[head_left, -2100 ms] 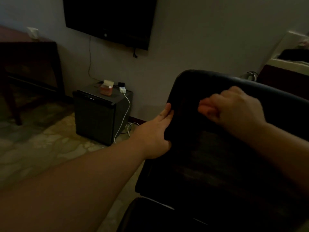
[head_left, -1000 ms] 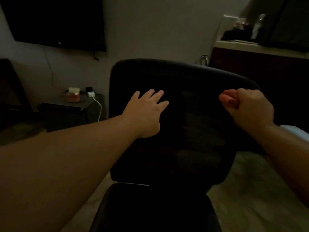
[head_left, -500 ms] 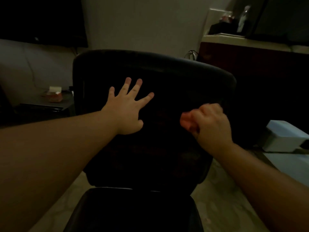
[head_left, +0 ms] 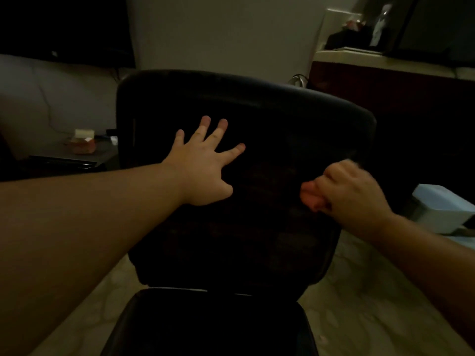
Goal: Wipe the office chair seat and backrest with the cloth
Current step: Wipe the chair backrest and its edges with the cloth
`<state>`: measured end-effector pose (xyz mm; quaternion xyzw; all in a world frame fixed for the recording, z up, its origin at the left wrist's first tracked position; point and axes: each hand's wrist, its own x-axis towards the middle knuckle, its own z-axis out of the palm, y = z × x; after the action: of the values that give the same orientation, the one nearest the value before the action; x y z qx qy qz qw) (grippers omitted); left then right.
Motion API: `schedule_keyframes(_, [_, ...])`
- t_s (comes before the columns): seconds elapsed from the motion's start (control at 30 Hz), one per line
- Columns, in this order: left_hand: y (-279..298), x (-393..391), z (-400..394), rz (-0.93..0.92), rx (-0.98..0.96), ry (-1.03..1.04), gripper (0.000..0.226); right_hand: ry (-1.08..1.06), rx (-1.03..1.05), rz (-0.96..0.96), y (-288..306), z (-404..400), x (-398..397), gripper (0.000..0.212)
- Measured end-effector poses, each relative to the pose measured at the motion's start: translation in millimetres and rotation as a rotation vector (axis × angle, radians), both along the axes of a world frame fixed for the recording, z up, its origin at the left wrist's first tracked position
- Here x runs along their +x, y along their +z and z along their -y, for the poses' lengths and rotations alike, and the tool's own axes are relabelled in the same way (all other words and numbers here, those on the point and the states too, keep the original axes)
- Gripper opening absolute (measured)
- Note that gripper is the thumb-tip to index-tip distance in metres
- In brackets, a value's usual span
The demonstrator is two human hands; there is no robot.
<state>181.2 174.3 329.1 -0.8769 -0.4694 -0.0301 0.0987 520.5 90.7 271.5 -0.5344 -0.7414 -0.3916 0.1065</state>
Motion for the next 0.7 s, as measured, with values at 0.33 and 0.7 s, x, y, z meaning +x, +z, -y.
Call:
schedule_keyframes(0.33, [10,2,-1,-0.066,-0.060,0.034,0.097,0.152,0.025,-0.030,-35,-12,-46,0.017])
schedule_keyframes(0.7, [0,-8,-6,0.028,-0.011,-0.037,0.092,0.118,-0.009,-0.135,-33,-30,-94,0.029])
